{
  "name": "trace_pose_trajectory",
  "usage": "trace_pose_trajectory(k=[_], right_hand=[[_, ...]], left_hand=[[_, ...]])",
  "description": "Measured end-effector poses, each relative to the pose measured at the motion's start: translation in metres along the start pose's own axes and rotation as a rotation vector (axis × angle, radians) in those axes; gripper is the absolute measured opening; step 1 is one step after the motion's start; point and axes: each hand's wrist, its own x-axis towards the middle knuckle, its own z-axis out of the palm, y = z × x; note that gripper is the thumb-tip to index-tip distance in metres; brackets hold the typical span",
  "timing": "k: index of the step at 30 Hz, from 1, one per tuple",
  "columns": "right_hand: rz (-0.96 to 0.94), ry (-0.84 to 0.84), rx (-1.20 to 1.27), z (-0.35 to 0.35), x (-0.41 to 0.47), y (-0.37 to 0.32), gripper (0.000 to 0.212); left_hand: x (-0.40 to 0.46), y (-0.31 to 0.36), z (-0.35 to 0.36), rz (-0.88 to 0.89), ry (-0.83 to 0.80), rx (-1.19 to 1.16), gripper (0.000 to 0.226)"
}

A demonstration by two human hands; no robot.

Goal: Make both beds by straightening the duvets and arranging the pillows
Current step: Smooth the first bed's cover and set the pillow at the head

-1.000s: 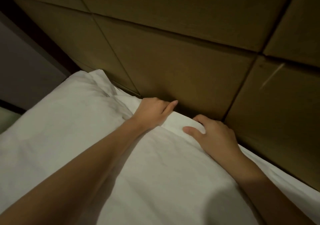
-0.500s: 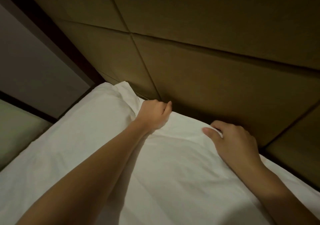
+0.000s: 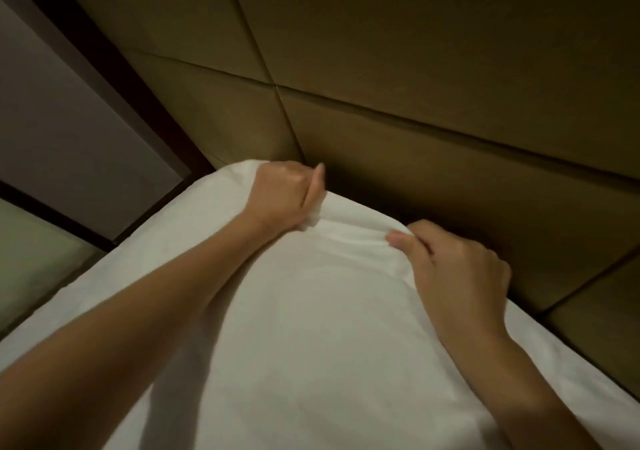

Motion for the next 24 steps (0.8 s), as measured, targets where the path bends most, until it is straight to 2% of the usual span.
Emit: trace_pose_trajectory(k=[2, 4, 6, 8, 12, 15, 17, 19, 22, 24], right_hand=[[0.024, -0.006, -0.069, 0.006, 0.0, 0.002, 0.032], [0.053, -0.111, -0.134, 0.019, -0.006, 0.004, 0.034], [0.122, -0.22, -0.163, 0.024, -0.008, 0.008, 0.026], [0.169, -0.383, -0.133, 0.015, -0.005, 0.005, 0.031], [0.186, -0.584, 0.03, -0.02, -0.021, -0.021, 0.064], [0.083, -0.71, 0.009, -0.03, -0.049, -0.053, 0.085], [-0.012, -0.781, -0.021, -0.014, -0.068, -0.056, 0.085], [-0.048, -0.771, -0.08, 0.011, -0.082, -0.041, 0.076], [0.054, -0.768, -0.226, 0.045, -0.09, 0.004, 0.074], [0.129, -0.848, -0.294, 0.059, -0.089, 0.026, 0.074]], left_hand=[[-0.005, -0.008, 0.005, 0.013, -0.03, 0.058, 0.05], [-0.016, -0.012, 0.017, -0.051, -0.09, 0.149, 0.044], [-0.024, -0.011, 0.027, -0.078, -0.124, 0.128, 0.04], [-0.031, -0.007, 0.025, -0.15, -0.199, 0.075, 0.042], [-0.057, -0.004, -0.013, -0.425, -0.256, 0.077, 0.051], [-0.086, -0.001, -0.046, -0.624, -0.452, 0.183, 0.056], [-0.107, 0.002, -0.047, -0.792, -0.602, 0.17, 0.058], [-0.121, 0.006, -0.027, -0.901, -0.645, 0.102, 0.058], [-0.125, 0.013, 0.019, -0.862, -0.657, 0.082, 0.054], [-0.124, 0.01, 0.039, -0.808, -0.728, 0.096, 0.053]])
